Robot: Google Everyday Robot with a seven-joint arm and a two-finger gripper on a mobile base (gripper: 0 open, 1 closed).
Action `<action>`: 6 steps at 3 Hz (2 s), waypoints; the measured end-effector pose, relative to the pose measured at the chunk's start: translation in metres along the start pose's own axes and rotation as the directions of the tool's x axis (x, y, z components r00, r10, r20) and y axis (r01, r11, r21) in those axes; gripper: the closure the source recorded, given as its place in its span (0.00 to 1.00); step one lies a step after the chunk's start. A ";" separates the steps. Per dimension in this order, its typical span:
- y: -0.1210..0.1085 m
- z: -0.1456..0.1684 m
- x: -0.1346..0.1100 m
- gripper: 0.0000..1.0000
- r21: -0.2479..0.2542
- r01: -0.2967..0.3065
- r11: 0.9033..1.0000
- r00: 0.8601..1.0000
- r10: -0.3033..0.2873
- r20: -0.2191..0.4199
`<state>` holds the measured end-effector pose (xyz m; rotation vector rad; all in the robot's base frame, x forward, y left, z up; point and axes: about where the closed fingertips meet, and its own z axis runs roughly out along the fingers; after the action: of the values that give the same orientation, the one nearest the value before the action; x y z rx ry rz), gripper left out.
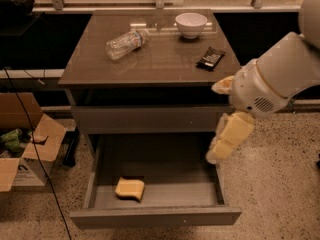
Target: Pick sponge from middle drawer and place on counter
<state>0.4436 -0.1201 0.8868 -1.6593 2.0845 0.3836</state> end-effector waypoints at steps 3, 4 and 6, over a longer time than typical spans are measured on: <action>0.005 0.086 0.001 0.00 -0.114 -0.039 0.993 0.988 0.056 0.143; 0.001 0.134 -0.006 0.00 -0.141 -0.045 0.989 0.979 0.071 0.189; -0.016 0.248 -0.002 0.00 -0.164 -0.056 0.985 0.946 0.105 0.306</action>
Offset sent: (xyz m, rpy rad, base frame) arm 0.0033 0.0250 -0.0467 0.1244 0.0592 0.0329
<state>0.5013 -0.0033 0.6749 -1.4832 1.9257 0.7996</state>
